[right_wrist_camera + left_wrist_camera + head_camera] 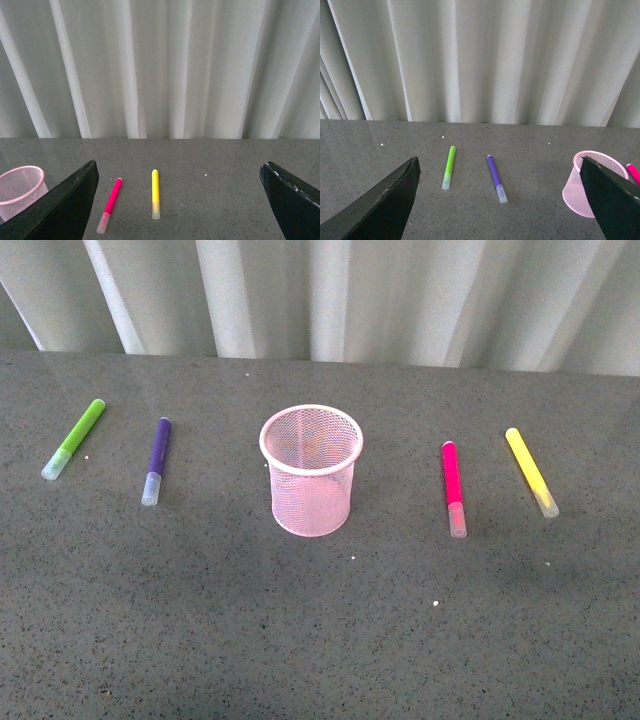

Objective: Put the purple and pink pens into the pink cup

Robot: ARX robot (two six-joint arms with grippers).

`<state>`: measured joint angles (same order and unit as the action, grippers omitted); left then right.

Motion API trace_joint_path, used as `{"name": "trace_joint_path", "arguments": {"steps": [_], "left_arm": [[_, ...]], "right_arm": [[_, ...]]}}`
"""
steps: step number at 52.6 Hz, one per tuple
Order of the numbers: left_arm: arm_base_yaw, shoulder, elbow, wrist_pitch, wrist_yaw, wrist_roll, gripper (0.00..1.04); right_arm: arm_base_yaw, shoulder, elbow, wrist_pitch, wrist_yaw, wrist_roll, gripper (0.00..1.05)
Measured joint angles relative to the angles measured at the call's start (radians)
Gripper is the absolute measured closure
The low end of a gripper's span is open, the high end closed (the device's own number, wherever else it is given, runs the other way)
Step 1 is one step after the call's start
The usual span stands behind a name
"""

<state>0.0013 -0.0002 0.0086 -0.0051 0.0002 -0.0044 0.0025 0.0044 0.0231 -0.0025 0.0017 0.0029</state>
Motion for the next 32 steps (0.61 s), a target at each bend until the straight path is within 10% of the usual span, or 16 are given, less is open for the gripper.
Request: {"name": "trace_joint_path", "arguments": {"steps": [32], "left_arm": [[0.0,0.0,0.0,0.0,0.0,0.0,0.07]], "right_arm": [[0.0,0.0,0.0,0.0,0.0,0.0,0.07]]}}
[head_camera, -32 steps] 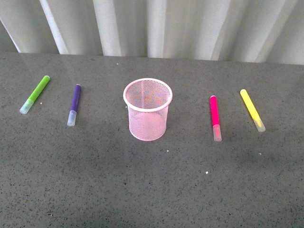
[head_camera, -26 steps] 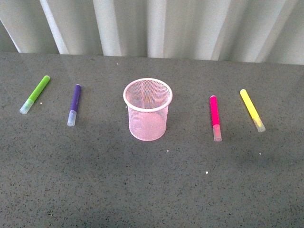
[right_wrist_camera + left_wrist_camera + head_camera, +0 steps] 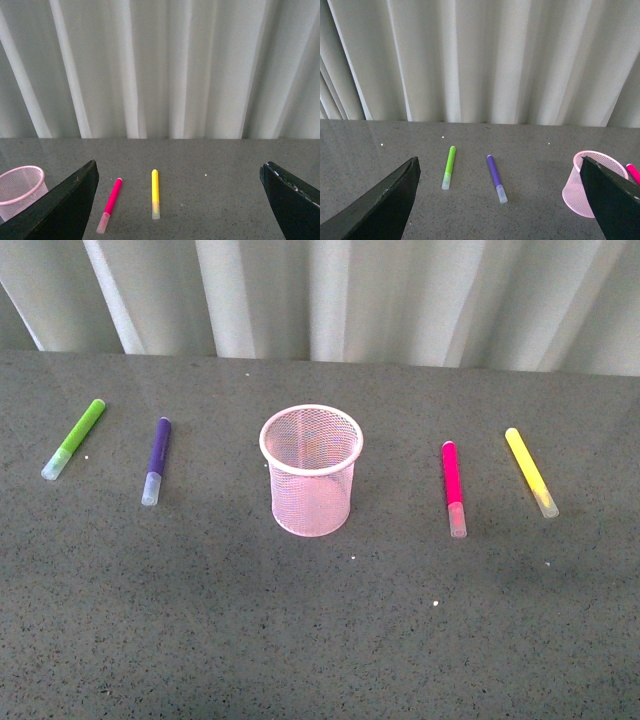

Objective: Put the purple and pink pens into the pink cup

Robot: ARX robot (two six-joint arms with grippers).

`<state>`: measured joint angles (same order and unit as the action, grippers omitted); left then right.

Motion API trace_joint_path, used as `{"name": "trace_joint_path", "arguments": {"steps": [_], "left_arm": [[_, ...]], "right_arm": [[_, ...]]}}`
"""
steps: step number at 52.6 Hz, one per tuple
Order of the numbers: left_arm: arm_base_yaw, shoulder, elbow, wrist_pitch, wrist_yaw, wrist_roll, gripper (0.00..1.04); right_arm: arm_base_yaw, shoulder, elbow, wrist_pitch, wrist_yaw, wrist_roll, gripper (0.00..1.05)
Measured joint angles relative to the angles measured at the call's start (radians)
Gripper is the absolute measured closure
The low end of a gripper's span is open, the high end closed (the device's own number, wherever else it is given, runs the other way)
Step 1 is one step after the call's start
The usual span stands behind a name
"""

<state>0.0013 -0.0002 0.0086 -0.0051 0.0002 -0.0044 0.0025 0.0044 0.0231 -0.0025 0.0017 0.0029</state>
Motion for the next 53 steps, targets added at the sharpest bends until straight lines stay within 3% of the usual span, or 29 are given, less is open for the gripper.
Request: {"name": "trace_joint_path", "arguments": {"steps": [15,19,24,29,39,53], "left_arm": [[-0.006,0.01,0.005,-0.013,-0.016,-0.013,0.07],[-0.029,0.15,0.122,-0.263,-0.165,-0.137,0.07],[-0.019,0.27,0.215,-0.382,-0.182,-0.229,0.07],[-0.021,0.351,0.288,-0.326,-0.181,-0.244,0.07],[-0.109,0.83,0.566,0.01,-0.131,-0.201,0.07],[-0.172,1.617,1.052,-0.122,-0.071,-0.146,0.07]], "right_arm": [[0.0,0.0,0.0,0.0,0.0,0.0,0.07],[0.0,0.0,0.0,0.0,0.0,0.0,0.07],[0.0,0.0,0.0,0.0,0.0,0.0,0.07],[0.0,0.0,0.0,0.0,0.0,0.0,0.07],[0.0,0.0,0.0,0.0,0.0,0.0,0.07],[0.0,0.0,0.0,0.0,0.0,0.0,0.07]]}}
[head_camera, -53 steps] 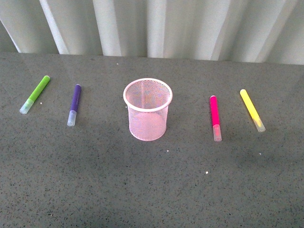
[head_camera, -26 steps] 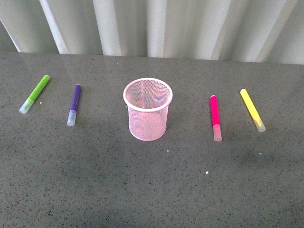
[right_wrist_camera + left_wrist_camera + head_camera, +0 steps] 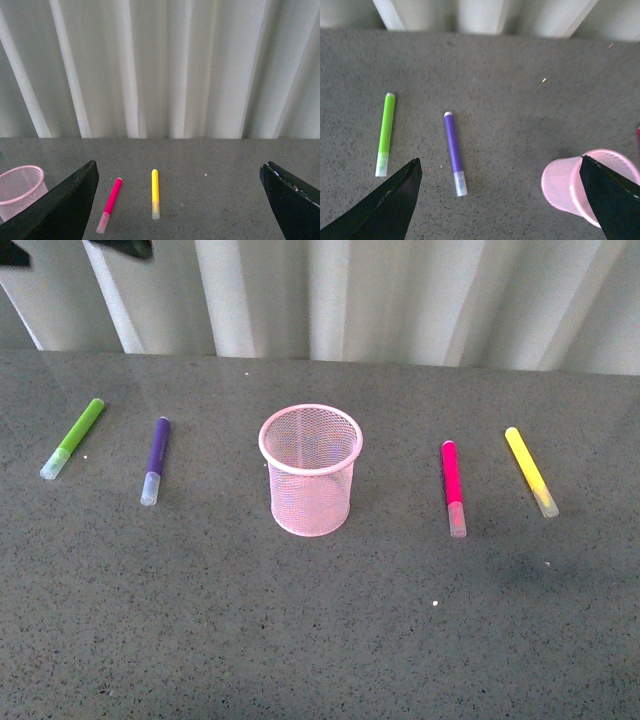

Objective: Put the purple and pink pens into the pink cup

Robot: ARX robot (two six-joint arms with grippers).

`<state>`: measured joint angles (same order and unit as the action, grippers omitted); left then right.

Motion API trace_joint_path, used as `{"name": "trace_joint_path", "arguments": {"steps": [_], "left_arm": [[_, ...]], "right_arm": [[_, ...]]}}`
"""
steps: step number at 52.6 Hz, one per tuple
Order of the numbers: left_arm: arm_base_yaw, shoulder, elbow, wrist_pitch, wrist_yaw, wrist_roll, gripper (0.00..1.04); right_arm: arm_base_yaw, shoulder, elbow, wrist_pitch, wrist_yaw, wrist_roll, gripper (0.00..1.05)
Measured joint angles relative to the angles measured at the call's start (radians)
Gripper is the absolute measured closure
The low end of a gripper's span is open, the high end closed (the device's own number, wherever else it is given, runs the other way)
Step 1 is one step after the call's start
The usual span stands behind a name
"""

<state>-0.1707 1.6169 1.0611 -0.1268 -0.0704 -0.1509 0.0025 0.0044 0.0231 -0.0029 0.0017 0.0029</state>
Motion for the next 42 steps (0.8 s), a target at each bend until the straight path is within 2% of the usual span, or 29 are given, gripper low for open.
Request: {"name": "trace_joint_path", "arguments": {"steps": [14,42], "left_arm": [[0.014,0.36,0.144,-0.056,-0.026,0.014,0.07],[0.033,0.641,0.404,-0.08,-0.063,0.067,0.07]], "right_arm": [[0.0,0.0,0.0,0.0,0.0,0.0,0.07],[0.0,0.0,0.0,0.0,0.0,0.0,0.07]]}}
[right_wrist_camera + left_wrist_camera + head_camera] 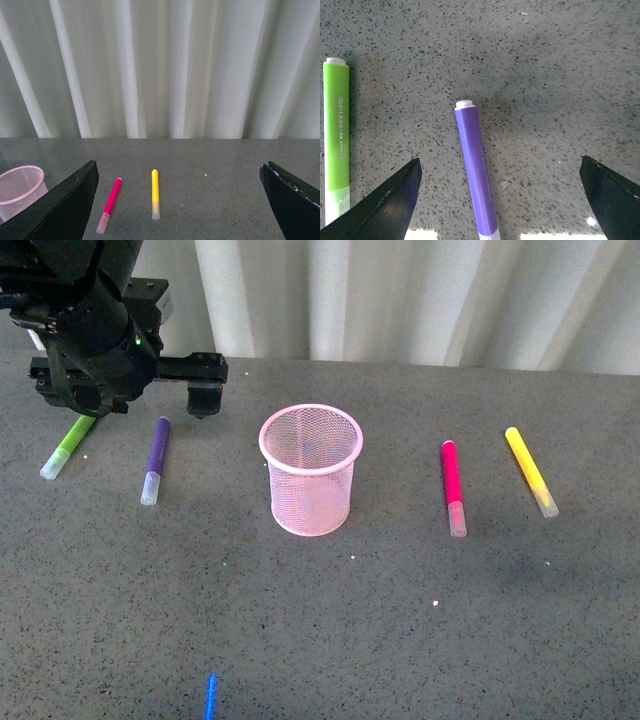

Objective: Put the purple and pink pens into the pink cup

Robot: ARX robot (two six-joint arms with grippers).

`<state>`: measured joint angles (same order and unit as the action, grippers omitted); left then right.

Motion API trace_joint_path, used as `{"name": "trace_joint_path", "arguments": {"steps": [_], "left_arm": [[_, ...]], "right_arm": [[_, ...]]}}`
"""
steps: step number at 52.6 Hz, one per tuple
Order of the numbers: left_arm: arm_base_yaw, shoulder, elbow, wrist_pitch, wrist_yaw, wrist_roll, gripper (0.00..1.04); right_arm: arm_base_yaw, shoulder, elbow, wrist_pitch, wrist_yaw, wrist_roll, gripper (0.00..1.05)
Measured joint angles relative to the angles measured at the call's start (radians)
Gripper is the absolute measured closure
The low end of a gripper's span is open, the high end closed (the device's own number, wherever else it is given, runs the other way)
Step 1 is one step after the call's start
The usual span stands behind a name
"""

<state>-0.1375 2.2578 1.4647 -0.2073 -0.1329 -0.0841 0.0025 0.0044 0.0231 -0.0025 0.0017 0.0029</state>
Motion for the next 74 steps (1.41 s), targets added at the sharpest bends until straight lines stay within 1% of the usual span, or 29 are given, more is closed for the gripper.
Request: {"name": "trace_joint_path", "arguments": {"steps": [13,26,27,33,40,44,46,48,49,53,61,67,71,74], "left_arm": [[0.016,0.097,0.068,-0.007,-0.018,0.017,0.07],[0.008,0.145,0.101,-0.01,-0.018,0.017,0.07],[0.008,0.15,0.101,-0.01,-0.015,0.016,0.09],[0.002,0.153,0.101,-0.007,-0.013,0.011,0.28],[-0.008,0.153,0.101,-0.003,-0.011,0.006,0.46],[-0.014,0.154,0.101,-0.002,-0.005,-0.001,0.62],[-0.016,0.154,0.101,-0.002,-0.005,-0.004,0.66],[-0.017,0.155,0.101,-0.002,-0.003,-0.007,0.73],[-0.018,0.156,0.101,-0.002,-0.002,-0.011,0.78],[-0.018,0.156,0.101,0.001,-0.005,-0.023,0.91],[-0.016,0.152,0.089,0.03,-0.002,-0.043,0.92],[-0.013,0.134,0.059,0.079,0.008,-0.06,0.92],[-0.008,0.097,0.018,0.158,0.01,-0.068,0.92],[-0.003,0.055,-0.013,0.216,0.03,-0.08,0.92]], "right_arm": [[0.0,0.0,0.0,0.0,0.0,0.0,0.07],[0.0,0.0,0.0,0.0,0.0,0.0,0.07],[0.0,0.0,0.0,0.0,0.0,0.0,0.07],[0.0,0.0,0.0,0.0,0.0,0.0,0.07],[0.0,0.0,0.0,0.0,0.0,0.0,0.07],[0.0,0.0,0.0,0.0,0.0,0.0,0.07],[0.0,0.0,0.0,0.0,0.0,0.0,0.07],[0.0,0.0,0.0,0.0,0.0,0.0,0.07],[0.0,0.0,0.0,0.0,0.0,0.0,0.07],[0.0,0.0,0.0,0.0,0.0,0.0,0.07],[0.0,0.0,0.0,0.0,0.0,0.0,0.07],[0.0,0.0,0.0,0.0,0.0,0.0,0.07],[0.0,0.0,0.0,0.0,0.0,0.0,0.07],[0.0,0.0,0.0,0.0,0.0,0.0,0.07]]}}
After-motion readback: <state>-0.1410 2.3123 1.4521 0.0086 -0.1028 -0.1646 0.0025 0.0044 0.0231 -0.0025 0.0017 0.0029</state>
